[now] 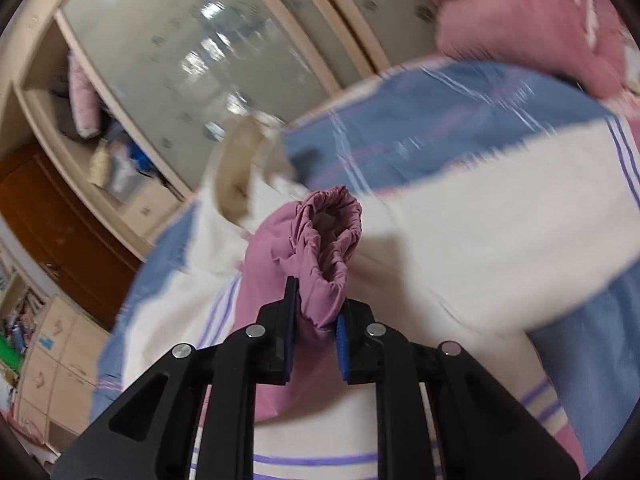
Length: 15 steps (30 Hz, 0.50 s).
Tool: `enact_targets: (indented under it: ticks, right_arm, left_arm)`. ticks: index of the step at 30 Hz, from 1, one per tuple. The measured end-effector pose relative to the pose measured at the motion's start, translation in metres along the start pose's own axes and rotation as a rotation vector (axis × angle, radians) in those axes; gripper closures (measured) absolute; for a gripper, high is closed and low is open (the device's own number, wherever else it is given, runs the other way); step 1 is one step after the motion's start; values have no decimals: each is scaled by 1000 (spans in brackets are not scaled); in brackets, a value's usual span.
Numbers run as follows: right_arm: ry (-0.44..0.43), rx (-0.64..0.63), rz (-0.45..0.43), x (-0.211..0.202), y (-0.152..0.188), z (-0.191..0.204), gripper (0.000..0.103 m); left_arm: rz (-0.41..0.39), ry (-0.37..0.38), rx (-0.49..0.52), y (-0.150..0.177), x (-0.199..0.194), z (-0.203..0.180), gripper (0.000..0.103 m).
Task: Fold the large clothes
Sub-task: 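Lay the sleeve across the jacket body with the right tool and release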
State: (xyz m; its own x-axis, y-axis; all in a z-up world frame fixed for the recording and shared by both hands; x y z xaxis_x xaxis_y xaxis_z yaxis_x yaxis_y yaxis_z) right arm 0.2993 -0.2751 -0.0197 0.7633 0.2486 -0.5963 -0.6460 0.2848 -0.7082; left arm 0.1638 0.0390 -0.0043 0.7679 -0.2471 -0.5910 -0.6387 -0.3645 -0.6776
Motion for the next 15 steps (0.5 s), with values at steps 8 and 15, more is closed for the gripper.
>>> enact_targets:
  ticks: [8,15]
  right_arm:
    - [17,8,38,-2,19,-11,13]
    - [79,-178,-136,-113,52,11,7]
  left_arm:
    - [15,-2,13,6,5,-6,2]
    - [39,-19,-23,11,10,-6,2]
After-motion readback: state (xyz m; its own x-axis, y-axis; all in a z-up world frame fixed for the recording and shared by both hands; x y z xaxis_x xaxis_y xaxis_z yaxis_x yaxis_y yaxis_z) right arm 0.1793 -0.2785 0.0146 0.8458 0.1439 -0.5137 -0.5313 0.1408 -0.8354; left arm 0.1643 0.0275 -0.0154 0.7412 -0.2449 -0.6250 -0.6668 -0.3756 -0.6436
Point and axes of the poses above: each gripper's, at about its wrist camera, not at the fingertips, and x roughly the way its jaws point, z to its left, y to its underside, the point moved 1 cm from there along x, roughly the way its jaws point, and after that the axes turned 13 degrees about -x, right-handed, at the moved point
